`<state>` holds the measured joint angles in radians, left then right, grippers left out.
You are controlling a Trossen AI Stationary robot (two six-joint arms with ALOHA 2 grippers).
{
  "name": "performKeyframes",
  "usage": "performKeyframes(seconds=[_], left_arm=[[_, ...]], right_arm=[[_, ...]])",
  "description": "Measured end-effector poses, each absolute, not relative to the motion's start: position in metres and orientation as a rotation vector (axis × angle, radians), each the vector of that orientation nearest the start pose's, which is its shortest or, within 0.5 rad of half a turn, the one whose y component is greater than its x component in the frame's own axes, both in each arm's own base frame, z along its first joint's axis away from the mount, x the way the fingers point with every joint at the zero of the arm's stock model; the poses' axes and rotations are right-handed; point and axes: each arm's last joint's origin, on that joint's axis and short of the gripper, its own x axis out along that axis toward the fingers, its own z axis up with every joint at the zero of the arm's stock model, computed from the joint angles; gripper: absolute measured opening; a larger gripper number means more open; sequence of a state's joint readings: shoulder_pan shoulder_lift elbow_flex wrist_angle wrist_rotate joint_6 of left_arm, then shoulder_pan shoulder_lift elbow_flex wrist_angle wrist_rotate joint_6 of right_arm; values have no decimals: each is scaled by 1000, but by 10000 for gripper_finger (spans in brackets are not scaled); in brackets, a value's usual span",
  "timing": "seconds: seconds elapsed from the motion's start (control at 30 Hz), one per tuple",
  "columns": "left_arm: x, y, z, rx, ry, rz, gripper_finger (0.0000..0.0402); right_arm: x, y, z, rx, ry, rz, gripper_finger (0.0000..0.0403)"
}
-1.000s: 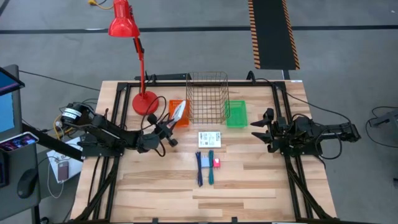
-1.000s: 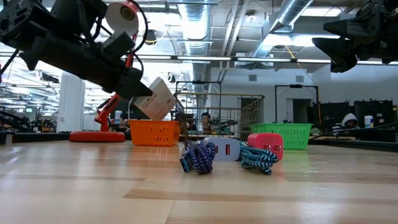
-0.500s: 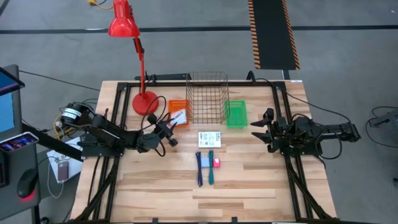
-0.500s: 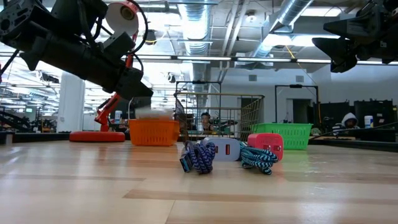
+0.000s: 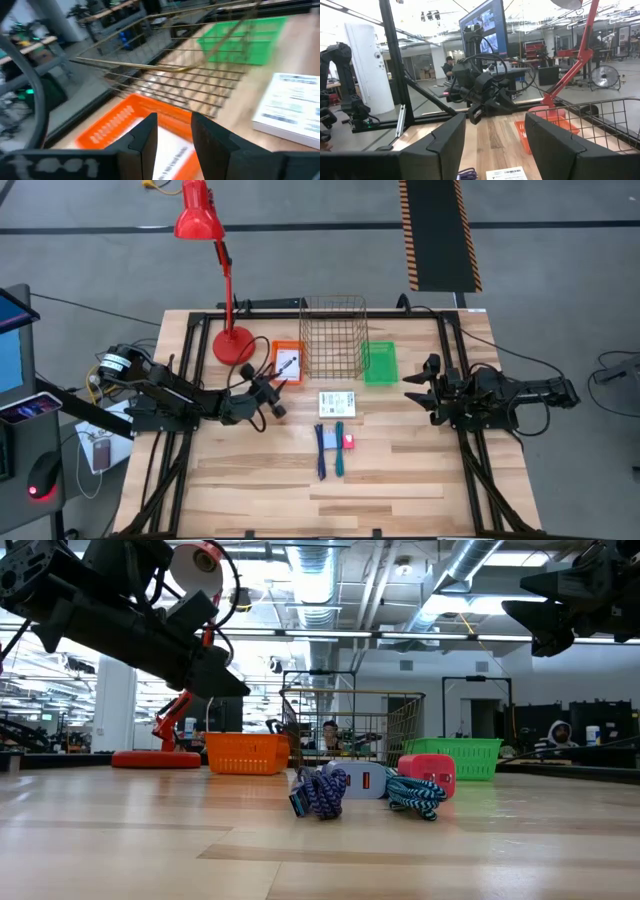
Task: Pick and place items into bin
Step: Put the violet charger cable into the wire basket
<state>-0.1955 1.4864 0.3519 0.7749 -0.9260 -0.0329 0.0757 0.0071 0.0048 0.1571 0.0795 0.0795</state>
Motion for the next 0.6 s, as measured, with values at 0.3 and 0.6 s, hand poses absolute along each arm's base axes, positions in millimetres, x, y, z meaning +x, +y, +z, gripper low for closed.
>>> performKeyframes(seconds=[0.3, 0.6], left_arm=[[239, -30, 135, 111, 353, 431, 110], [239, -47, 131, 9, 411, -64, 110]], right_arm=[[96, 5, 180, 91, -155, 3, 198], [97, 5, 180, 91, -154, 3, 198]])
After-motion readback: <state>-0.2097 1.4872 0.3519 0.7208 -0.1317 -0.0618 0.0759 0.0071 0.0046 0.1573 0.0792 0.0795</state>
